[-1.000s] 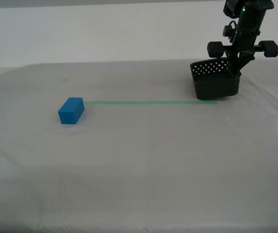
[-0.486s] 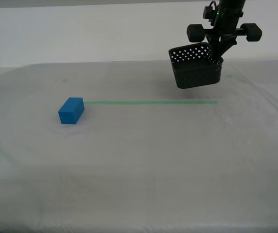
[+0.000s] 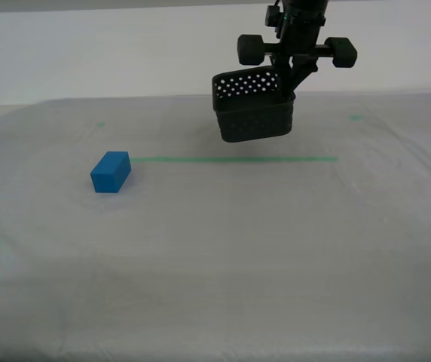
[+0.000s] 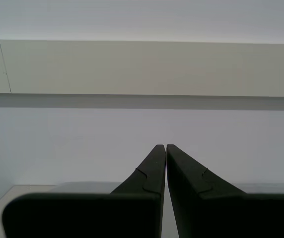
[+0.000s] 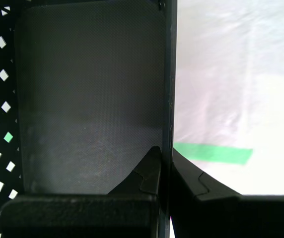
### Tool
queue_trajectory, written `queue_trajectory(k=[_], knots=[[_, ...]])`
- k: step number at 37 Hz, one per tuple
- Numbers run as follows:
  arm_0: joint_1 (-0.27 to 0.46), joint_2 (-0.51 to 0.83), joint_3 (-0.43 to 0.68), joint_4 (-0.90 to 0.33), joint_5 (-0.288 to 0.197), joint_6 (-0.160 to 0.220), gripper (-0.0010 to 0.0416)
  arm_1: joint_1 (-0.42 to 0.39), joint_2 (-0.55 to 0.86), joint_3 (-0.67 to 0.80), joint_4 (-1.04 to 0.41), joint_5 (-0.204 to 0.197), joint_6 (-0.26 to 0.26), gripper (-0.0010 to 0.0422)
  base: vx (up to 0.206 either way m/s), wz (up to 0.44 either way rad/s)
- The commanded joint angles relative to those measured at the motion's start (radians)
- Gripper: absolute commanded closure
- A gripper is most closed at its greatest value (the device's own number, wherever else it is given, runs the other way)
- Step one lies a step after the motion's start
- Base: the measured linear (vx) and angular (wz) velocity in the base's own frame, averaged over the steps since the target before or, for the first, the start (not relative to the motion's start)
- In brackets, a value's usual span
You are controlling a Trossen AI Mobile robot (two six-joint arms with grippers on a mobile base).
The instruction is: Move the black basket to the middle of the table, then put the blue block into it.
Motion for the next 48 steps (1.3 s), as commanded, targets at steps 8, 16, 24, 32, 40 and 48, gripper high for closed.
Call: queue_trajectory(k=[8, 16, 24, 32, 40, 48], knots=[[0.073, -0.001, 0.001, 0.002, -0.018, 0.068, 0.0406, 0.0, 0.0, 0.001, 0.005, -0.001, 0.002, 0.0412, 0.0, 0.0], [0.1, -0.001, 0.001, 0.001, -0.018, 0.098, 0.0406, 0.0, 0.0, 0.001, 0.005, -0.001, 0.002, 0.0412, 0.0, 0.0], [0.102, -0.001, 0.001, 0.001, -0.018, 0.103, 0.0407, 0.0, 0.0, 0.001, 0.005, -0.001, 0.002, 0.0412, 0.0, 0.0], [0.104, -0.001, -0.056, 0.044, -0.017, 0.109, 0.0407, 0.0, 0.0, 0.001, 0.005, -0.001, 0.002, 0.0412, 0.0, 0.0], [0.105, -0.001, -0.191, 0.151, -0.031, 0.113, 0.0407, 0.0, 0.0, 0.001, 0.005, -0.001, 0.002, 0.0412, 0.0, 0.0], [0.105, -0.001, -0.225, 0.246, -0.048, 0.115, 0.0407, 0.0, 0.0, 0.001, 0.005, -0.001, 0.002, 0.0412, 0.0, 0.0]])
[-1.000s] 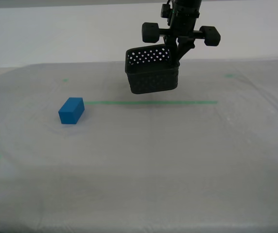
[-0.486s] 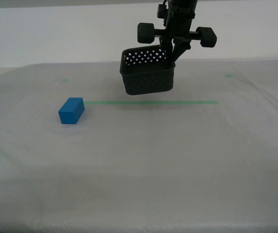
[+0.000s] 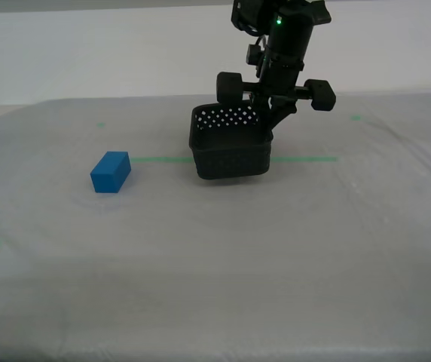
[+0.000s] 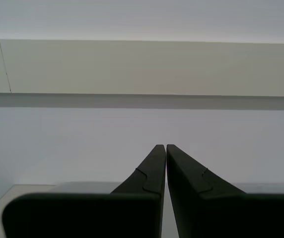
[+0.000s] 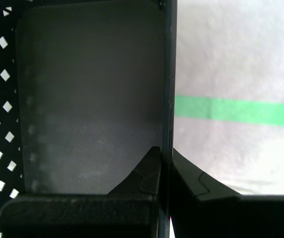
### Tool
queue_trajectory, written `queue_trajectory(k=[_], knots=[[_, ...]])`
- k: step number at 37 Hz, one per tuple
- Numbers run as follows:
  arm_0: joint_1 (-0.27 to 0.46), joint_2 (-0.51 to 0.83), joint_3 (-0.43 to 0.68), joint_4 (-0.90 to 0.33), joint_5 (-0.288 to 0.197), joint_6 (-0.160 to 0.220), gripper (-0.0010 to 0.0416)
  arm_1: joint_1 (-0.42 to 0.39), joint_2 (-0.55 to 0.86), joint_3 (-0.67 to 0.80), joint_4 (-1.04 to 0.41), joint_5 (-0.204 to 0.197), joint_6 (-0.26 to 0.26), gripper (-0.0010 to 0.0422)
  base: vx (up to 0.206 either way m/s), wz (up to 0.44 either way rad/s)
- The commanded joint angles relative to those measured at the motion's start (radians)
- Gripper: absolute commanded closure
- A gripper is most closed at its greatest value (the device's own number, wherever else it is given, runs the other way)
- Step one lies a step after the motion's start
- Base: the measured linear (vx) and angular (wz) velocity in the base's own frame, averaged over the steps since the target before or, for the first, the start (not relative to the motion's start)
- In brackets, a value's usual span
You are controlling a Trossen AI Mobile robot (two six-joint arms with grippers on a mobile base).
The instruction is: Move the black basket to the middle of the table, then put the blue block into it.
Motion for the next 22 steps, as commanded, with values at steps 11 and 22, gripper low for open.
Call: queue_trajectory(k=[11, 22], knots=[[0.0, -0.001, -0.079, 0.089, 0.006, 0.0, 0.0407, 0.0, 0.0, 0.001, 0.005, 0.0, 0.002, 0.0412, 0.0, 0.0], [0.0, -0.001, -0.159, 0.201, 0.006, 0.0, 0.0406, 0.0, 0.0, 0.001, 0.005, -0.001, 0.002, 0.0412, 0.0, 0.0]])
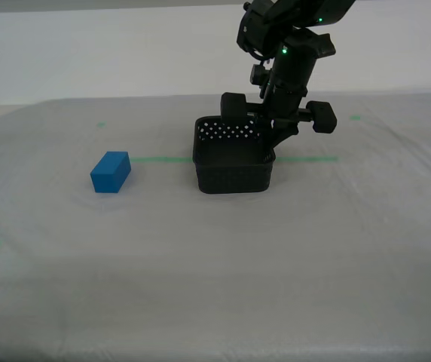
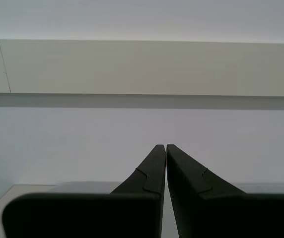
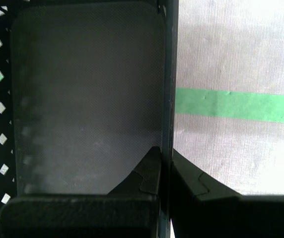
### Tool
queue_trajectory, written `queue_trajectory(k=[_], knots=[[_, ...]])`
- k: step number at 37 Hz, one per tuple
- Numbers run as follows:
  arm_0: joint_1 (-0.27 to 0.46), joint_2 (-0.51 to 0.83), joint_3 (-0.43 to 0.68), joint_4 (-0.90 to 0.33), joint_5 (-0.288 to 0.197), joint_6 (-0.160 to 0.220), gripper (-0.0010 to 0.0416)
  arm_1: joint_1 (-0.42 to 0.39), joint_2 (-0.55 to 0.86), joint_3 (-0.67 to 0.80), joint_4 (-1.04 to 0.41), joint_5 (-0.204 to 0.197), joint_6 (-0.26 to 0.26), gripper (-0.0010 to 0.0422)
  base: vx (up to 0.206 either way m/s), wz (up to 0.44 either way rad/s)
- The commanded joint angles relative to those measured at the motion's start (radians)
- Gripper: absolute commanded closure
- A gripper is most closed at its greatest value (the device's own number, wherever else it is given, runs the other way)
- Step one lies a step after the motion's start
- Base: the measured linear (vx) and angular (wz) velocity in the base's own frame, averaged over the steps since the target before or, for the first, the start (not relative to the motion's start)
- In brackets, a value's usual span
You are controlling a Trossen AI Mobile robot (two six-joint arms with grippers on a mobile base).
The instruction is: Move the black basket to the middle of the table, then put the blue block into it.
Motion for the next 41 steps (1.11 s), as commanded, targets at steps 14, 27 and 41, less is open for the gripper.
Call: queue_trajectory(k=[14, 27, 41], knots=[[-0.002, -0.001, -0.003, 0.007, 0.005, -0.045, 0.0396, 0.0, 0.0, 0.001, 0.005, -0.001, 0.002, 0.0412, 0.0, 0.0], [-0.006, -0.001, 0.012, 0.006, 0.005, -0.048, 0.0281, 0.0, 0.0, 0.001, 0.005, -0.001, 0.002, 0.0412, 0.0, 0.0], [-0.006, -0.001, 0.084, -0.016, -0.005, -0.128, 0.0082, 0.0, 0.0, 0.001, 0.005, -0.001, 0.002, 0.0412, 0.0, 0.0]])
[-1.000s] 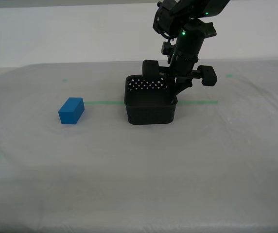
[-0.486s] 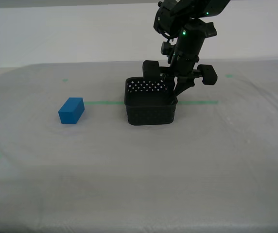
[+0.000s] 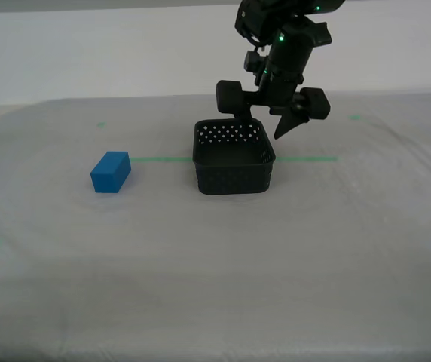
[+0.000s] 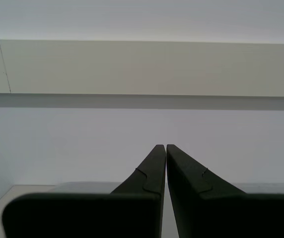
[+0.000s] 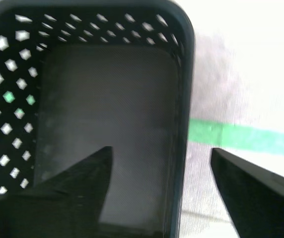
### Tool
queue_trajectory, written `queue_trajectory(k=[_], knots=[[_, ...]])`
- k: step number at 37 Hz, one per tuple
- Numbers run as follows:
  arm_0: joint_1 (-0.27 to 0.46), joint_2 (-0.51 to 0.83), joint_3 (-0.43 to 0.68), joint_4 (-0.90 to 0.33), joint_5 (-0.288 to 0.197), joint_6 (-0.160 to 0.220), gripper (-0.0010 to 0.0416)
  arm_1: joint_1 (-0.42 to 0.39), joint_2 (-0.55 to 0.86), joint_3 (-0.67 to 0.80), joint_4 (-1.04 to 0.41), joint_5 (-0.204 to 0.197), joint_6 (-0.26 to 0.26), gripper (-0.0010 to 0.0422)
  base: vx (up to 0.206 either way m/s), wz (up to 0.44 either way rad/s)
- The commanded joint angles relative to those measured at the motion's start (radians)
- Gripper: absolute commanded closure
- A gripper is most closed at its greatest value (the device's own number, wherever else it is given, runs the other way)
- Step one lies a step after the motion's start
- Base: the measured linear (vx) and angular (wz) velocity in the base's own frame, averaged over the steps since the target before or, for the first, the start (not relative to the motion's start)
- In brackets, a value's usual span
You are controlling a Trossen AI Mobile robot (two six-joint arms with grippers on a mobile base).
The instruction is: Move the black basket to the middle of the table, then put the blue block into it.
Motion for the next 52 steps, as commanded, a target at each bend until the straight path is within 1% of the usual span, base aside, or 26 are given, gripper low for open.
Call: queue_trajectory(k=[1, 3, 4, 8, 10, 19, 23, 26, 30, 36, 40, 43, 45, 49, 52], knots=[[0.0, -0.001, 0.029, -0.024, -0.004, -0.057, 0.0071, 0.0, 0.0, 0.001, 0.005, 0.0, 0.002, 0.0412, 0.0, 0.0], [0.0, -0.001, 0.05, -0.047, -0.005, -0.09, 0.005, 0.0, 0.0, 0.001, 0.005, 0.0, 0.002, 0.0412, 0.0, 0.0], [0.0, -0.001, 0.059, -0.061, -0.005, -0.099, 0.0041, 0.0, 0.0, 0.001, 0.005, -0.001, 0.002, 0.0412, 0.0, 0.0], [0.0, -0.001, 0.099, -0.116, -0.005, -0.103, 0.001, 0.0, 0.0, 0.001, 0.005, 0.0, 0.002, 0.0412, 0.0, 0.0], [0.0, -0.001, 0.119, -0.14, -0.004, -0.103, 0.0002, 0.0, 0.0, 0.001, 0.005, 0.0, 0.002, 0.0412, 0.0, 0.0], [-0.006, -0.016, 0.169, -0.159, 0.002, -0.104, 0.0029, 0.0, 0.0, 0.001, 0.005, -0.001, 0.002, 0.0412, 0.0, 0.0], [-0.024, -0.05, 0.166, -0.157, 0.017, -0.119, 0.0041, 0.0, 0.0, 0.001, 0.005, -0.001, 0.002, 0.0412, 0.0, 0.0], [-0.047, -0.08, 0.166, -0.157, 0.024, -0.119, 0.0051, 0.0, 0.0, 0.001, 0.005, -0.001, 0.002, 0.0412, 0.0, 0.0], [-0.094, -0.135, 0.166, -0.156, 0.024, -0.119, 0.0058, 0.0, 0.0, 0.002, 0.005, 0.0, 0.002, 0.0412, 0.0, 0.0], [-0.188, -0.218, 0.166, -0.157, 0.024, -0.125, 0.0069, 0.0, 0.0, 0.001, 0.005, -0.001, 0.002, 0.0412, 0.0, 0.0], [-0.259, -0.264, 0.166, -0.159, 0.024, -0.167, 0.0079, 0.0, 0.0, 0.001, 0.005, 0.0, 0.002, 0.0412, 0.0, 0.0], [-0.31, -0.291, 0.166, -0.165, 0.024, -0.19, 0.009, 0.0, 0.0, 0.001, 0.005, -0.001, 0.002, 0.0412, 0.0, 0.0], [-0.342, -0.306, 0.166, -0.169, 0.024, -0.198, 0.0097, 0.0, 0.0, 0.001, 0.005, -0.001, 0.002, 0.0412, 0.0, 0.0], [-0.407, -0.325, 0.166, -0.178, 0.024, -0.203, 0.0109, 0.0, 0.0, 0.001, 0.005, -0.001, 0.002, 0.0412, 0.0, 0.0], [-0.451, -0.33, 0.166, -0.191, 0.024, -0.234, 0.0113, 0.0, 0.0, 0.001, 0.005, -0.001, 0.002, 0.0412, 0.0, 0.0]])
